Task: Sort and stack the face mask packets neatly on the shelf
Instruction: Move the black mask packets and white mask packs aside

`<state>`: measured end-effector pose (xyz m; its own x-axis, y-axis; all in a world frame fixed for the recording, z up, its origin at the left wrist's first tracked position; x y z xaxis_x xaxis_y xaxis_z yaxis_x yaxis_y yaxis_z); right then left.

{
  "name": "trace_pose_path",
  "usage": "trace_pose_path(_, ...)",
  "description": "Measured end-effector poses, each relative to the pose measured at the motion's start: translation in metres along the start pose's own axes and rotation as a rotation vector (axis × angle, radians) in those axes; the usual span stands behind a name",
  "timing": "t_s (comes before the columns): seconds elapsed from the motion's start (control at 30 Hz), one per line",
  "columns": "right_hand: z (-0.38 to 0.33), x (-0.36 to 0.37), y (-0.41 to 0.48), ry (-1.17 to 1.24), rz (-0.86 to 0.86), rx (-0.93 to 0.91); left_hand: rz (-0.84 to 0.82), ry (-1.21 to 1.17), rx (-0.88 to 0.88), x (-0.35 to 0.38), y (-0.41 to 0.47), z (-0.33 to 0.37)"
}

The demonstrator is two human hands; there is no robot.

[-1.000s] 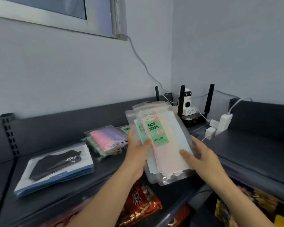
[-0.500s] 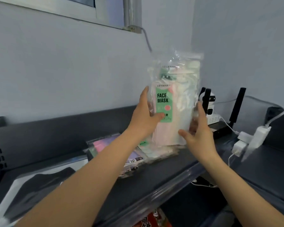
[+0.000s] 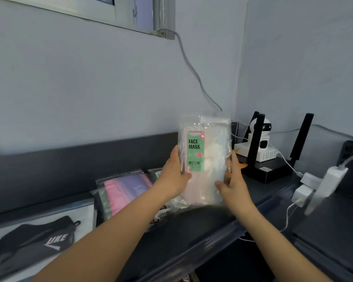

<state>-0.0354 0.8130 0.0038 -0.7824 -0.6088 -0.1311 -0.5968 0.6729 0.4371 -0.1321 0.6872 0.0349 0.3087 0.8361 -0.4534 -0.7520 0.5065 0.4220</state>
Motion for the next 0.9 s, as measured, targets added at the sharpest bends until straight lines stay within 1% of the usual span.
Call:
trace_pose_path(0.07,-0.012,0.001,0.014,-0.02,-0.003,0.005,0.055,0.017,-0.007,-0.008,0.003,0.007)
trace_pose_path(0.13,-0.028,0.002,0.031,-0.052,0.0,-0.011,0.146,0.042,-0.021,-0.018,0.009,0.013)
trace_pose_path(0.2,-0.039,0.006,0.046,-0.13,-0.026,-0.013,0.249,0.083,-0.076,-0.028,0.016,0.009)
trace_pose_path(0.27,-0.038,0.014,0.059,-0.219,-0.07,0.009,0.288,0.161,-0.156,-0.035,0.019,0.0)
trace_pose_path(0.3,-0.033,0.019,0.062,-0.239,-0.096,0.036,0.256,0.234,-0.195,-0.036,0.019,-0.006)
trace_pose_path(0.37,-0.019,0.027,0.065,-0.317,-0.167,0.061,0.103,0.431,-0.242,-0.033,0.013,-0.017)
trace_pose_path(0.43,-0.001,0.031,0.062,-0.474,-0.28,0.053,-0.019,0.582,-0.218,-0.03,0.006,-0.023)
trace_pose_path(0.47,0.006,0.032,0.06,-0.544,-0.33,0.051,-0.076,0.6,-0.208,-0.028,0.001,-0.023)
trace_pose_path(0.53,0.012,0.031,0.058,-0.601,-0.38,0.043,-0.222,0.63,-0.173,-0.022,-0.008,-0.022)
trace_pose_path(0.6,0.009,0.029,0.057,-0.63,-0.406,0.0,-0.369,0.752,-0.115,-0.014,-0.017,-0.021)
trace_pose_path(0.67,0.005,0.029,0.055,-0.67,-0.447,-0.072,-0.407,0.865,-0.056,-0.007,-0.022,-0.02)
trace_pose_path(0.73,0.003,0.03,0.053,-0.673,-0.476,-0.11,-0.376,0.914,-0.032,-0.003,-0.023,-0.021)
trace_pose_path(0.8,0.007,0.03,0.05,-0.631,-0.487,-0.096,-0.354,0.916,-0.033,0.001,-0.025,-0.023)
trace_pose_path(0.9,0.019,0.031,0.045,-0.513,-0.501,-0.014,-0.338,0.927,-0.034,0.006,-0.029,-0.026)
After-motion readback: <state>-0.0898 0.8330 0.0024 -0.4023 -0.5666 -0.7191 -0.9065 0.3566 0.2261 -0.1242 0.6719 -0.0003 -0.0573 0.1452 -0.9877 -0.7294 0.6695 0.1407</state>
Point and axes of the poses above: each hand's wrist, its own y-axis towards the middle knuckle, its own x-axis out of the palm, z = x × y, the point moved 3 cm from there along y, towards the middle knuckle, and after that the axes turned 9 degrees about z, right-handed, at the moved point
